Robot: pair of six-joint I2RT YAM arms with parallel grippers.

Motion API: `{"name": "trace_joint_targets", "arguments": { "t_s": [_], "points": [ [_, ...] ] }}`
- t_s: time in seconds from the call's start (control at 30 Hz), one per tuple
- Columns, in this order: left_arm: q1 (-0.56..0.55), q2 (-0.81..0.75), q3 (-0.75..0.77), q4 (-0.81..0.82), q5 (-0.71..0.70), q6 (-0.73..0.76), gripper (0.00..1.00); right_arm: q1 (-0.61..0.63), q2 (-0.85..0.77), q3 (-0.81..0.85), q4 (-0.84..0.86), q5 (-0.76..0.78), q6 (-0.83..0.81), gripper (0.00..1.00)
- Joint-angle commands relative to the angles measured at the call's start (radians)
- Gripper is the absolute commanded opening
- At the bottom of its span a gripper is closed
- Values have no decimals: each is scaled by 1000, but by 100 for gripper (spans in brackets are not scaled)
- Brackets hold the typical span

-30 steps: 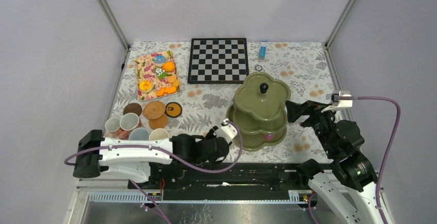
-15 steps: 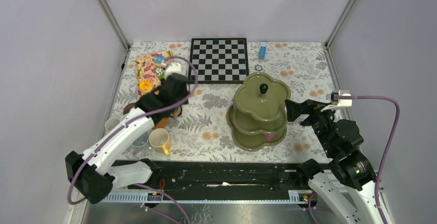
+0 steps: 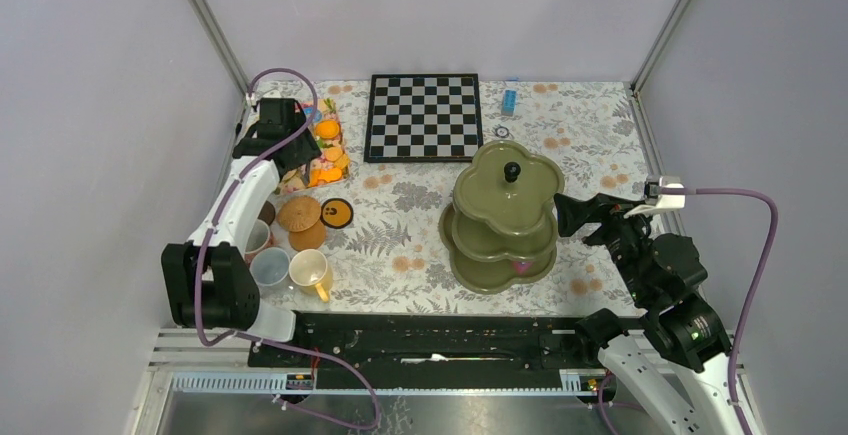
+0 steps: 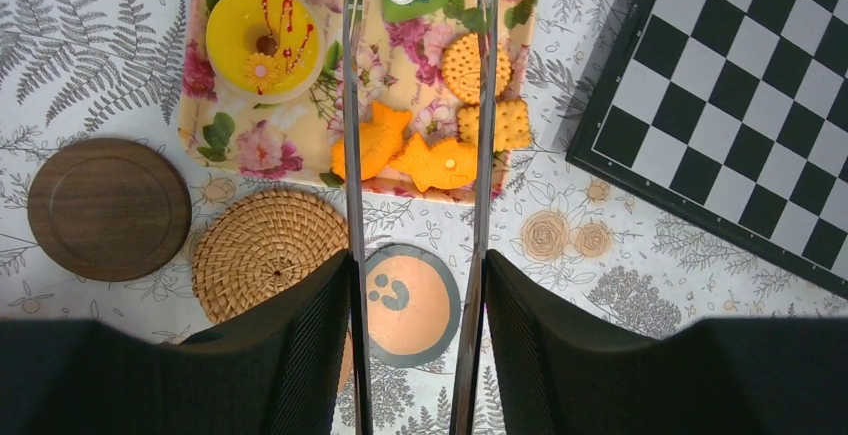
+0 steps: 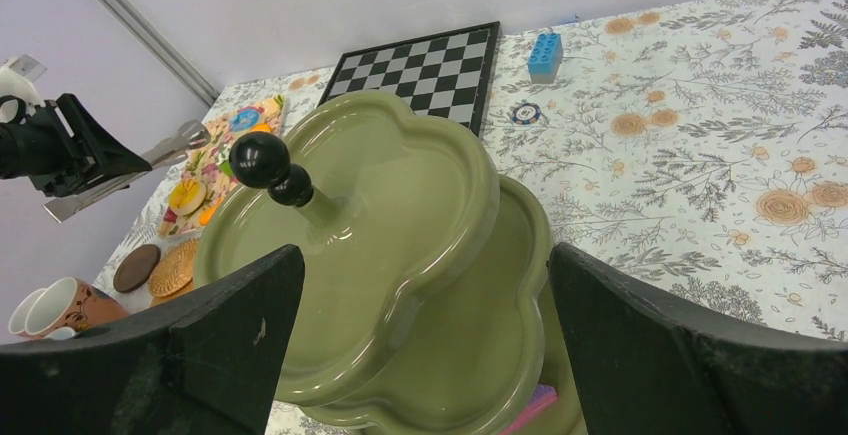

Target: Serve the afternoon tea

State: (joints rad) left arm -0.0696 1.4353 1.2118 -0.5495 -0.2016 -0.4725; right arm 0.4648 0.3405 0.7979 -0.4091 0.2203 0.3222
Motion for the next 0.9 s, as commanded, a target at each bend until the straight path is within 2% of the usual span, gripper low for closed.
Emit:
{"name": "trace_joint_targets", "arguments": {
  "t_s": [0.0,0.23,0.63,0.87],
  "points": [
    [31,20,28,74,97,-52,53,5,-8,-3,34,17,4,98],
    [31,61,-11,126,110,-49,53,5,-8,-8,37,16,0,98],
    [28,63,-49,123,46,-35,52,5,-7,-14,40,12,2,98],
    [29,114,-30,123,35,-30,52,5,1,-9,48,4,-3,98]
  ]
}}
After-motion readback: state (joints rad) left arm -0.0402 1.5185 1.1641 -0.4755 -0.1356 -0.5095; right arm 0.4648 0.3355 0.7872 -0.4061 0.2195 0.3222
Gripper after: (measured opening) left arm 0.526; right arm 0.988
